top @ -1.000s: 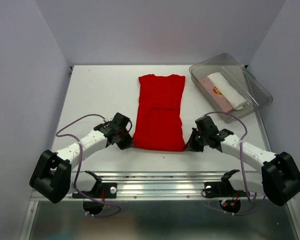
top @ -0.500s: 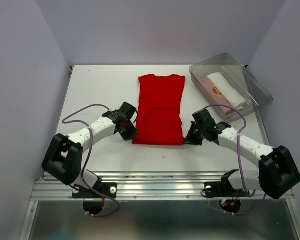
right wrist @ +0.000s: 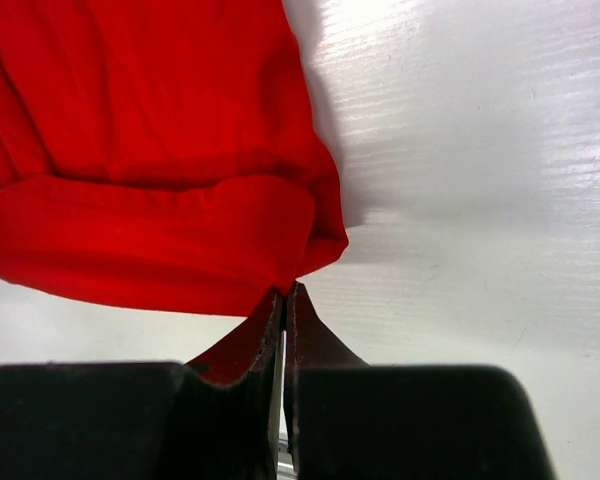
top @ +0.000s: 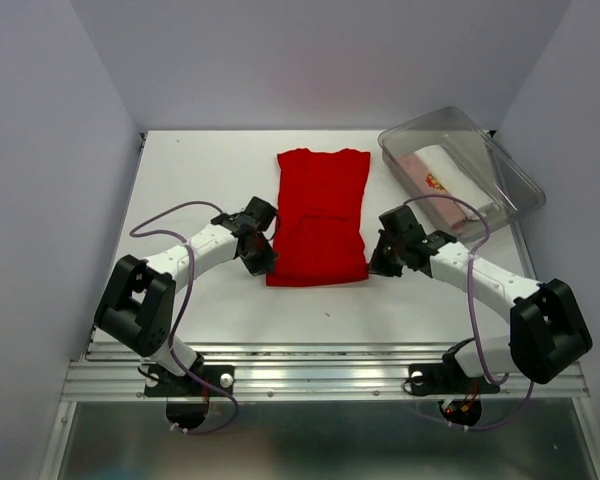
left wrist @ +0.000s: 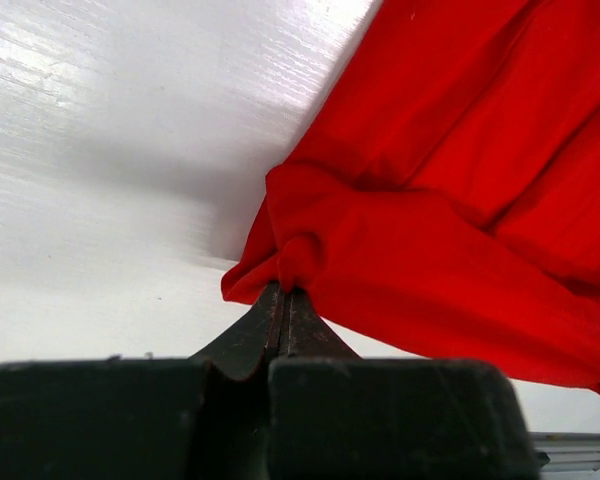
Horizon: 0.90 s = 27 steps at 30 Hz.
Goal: Roll the t-shirts
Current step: Roll the T-shirt to the center of the board.
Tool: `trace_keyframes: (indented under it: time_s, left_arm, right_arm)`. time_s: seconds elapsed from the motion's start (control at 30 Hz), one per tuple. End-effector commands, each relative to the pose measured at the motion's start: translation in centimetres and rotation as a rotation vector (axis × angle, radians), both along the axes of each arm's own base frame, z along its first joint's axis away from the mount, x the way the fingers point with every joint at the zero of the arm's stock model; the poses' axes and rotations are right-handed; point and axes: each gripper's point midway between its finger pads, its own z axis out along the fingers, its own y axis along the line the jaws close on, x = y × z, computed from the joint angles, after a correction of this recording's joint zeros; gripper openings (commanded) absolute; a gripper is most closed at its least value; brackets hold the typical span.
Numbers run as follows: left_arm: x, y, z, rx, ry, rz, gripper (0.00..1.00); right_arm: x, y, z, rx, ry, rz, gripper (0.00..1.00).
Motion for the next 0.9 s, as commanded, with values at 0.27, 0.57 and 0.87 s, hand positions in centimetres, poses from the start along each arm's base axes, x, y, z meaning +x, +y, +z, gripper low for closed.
trace_keyframes:
  time_s: [0.27,0.57,0.87]
  left_arm:
    - [1.8,0.3,0.8,-0.025,-0.067,-0.005,0.0]
    - [4.0,-0.7,2.4,-0.073,-0.181,-0.038,0.29]
    - [6.2,-0.7,6.6,-0.106,-0.356,-0.042,0.37]
  right_arm:
    - [2.4,-1.0,0.3,-0.084,-0.043,-0.024,0.03]
    - [4.8,-0.3,1.6,-0.063,-0.105,-0.033,0.27]
    - [6.8,1.4,3.5,-0.015,-0.169,-0.003,0.38]
